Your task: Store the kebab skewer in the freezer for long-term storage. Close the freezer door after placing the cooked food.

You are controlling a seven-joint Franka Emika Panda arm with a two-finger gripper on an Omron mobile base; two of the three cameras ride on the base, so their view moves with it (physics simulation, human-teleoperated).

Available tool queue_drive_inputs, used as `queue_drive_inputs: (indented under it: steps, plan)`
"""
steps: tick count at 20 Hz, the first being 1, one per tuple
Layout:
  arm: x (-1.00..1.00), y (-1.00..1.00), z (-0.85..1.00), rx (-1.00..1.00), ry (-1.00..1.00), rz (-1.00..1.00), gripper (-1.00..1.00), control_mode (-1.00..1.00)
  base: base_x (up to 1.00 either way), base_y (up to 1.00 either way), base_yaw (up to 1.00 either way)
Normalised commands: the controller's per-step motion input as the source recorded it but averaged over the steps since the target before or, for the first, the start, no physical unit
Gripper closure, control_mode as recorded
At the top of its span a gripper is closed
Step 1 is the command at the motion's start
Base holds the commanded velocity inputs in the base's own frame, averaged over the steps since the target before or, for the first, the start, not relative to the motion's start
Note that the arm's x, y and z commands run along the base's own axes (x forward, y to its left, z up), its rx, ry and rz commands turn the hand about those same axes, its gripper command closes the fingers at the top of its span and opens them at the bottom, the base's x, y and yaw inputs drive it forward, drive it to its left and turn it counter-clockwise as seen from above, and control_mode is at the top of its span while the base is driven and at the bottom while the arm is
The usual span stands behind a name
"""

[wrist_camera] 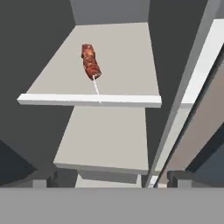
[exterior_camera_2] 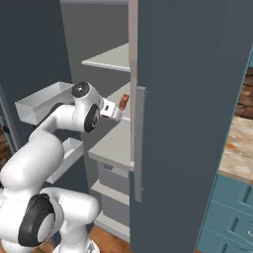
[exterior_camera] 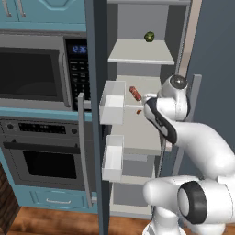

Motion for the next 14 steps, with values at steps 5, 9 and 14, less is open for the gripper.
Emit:
queue_drive_inputs:
  steps: [5, 9, 14]
  plan:
    - [-1.0, 0.0, 0.43, 0.0, 0.15, 0.0, -1.0, -1.0, 0.0, 0.0, 0.0]
    - [-0.59, 0.0, -0.04, 0.03, 0.31, 0.03, -1.0, -1.0, 0.0, 0.0, 0.0]
    - [-0.32, 0.0, -0.14, -0.01, 0.38, -0.01, -1.0, -1.0, 0.0, 0.0, 0.0]
